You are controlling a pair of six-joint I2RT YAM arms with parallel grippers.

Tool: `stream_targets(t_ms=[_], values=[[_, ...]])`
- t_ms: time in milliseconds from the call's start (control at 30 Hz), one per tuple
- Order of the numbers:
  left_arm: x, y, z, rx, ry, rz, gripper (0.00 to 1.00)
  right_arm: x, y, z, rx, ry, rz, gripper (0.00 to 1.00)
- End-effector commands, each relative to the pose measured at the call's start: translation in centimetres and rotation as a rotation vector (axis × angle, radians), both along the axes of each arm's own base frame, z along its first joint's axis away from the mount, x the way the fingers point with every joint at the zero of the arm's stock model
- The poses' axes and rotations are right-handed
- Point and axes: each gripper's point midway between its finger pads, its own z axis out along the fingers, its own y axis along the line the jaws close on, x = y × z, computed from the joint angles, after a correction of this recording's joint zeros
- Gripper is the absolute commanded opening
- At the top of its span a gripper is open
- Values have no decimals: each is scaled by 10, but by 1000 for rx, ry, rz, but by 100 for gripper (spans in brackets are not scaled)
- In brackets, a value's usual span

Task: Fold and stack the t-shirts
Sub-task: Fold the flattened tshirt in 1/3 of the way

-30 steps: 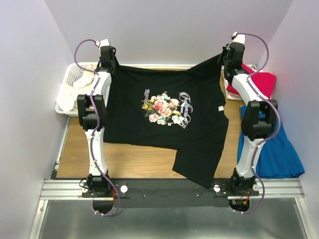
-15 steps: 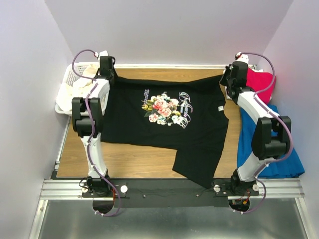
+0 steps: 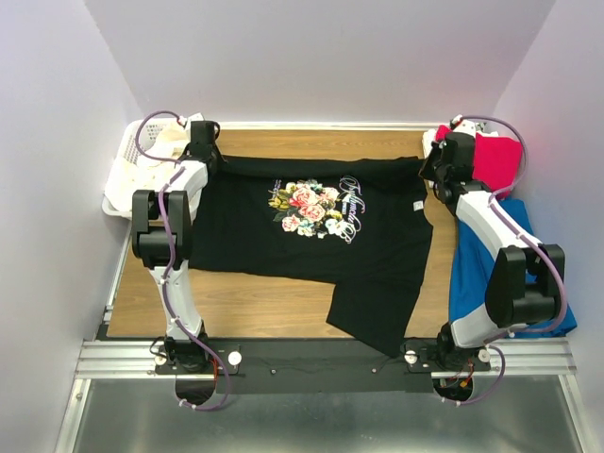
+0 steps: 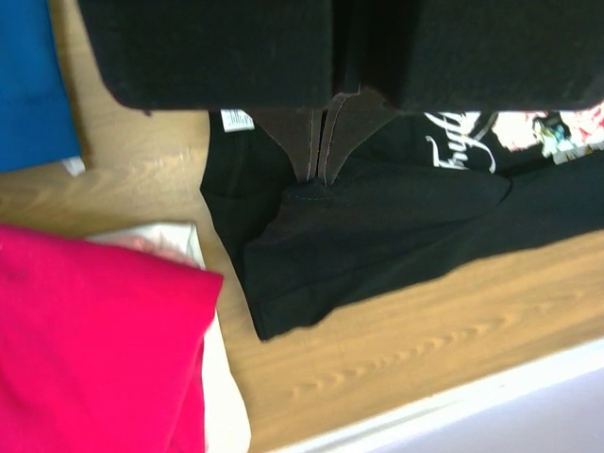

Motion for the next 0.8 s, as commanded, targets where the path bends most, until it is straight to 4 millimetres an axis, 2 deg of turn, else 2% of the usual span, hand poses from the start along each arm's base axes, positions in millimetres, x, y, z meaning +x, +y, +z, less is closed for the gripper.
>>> stream_targets(t_ms=[0,100,133,167,233,300,367,433,467,600,767], values=[[-22,20,-7,25,50,94,0,-19,0,-8,19,46,0,1],[-32,16,-21,8,93,86,0,-28,2,-20,33,91,7,1],[-37,17,-30,4,123,92,5,-35,3,-28,38,120,5,1],[-39,17,-33,-1,134,104,17,-38,4,-31,47,132,9,1],[-47,17,-43,-1,170,115,27,-46,6,-36,74,154,1,1],[-51,19,-48,-7,180,131,48,-55,7,-47,93,180,-7,1],[-51,18,-47,-13,170,132,64,-60,6,-52,99,191,-15,1],[-49,15,-46,-25,166,122,68,-66,6,-61,103,211,-18,1],[-49,14,-45,-27,162,122,76,-67,6,-65,104,221,-19,1],[-42,-4,-33,-36,118,58,80,-70,6,-73,107,242,-25,1],[-36,-20,-14,-11,77,21,82,-66,8,-72,120,241,-26,1]])
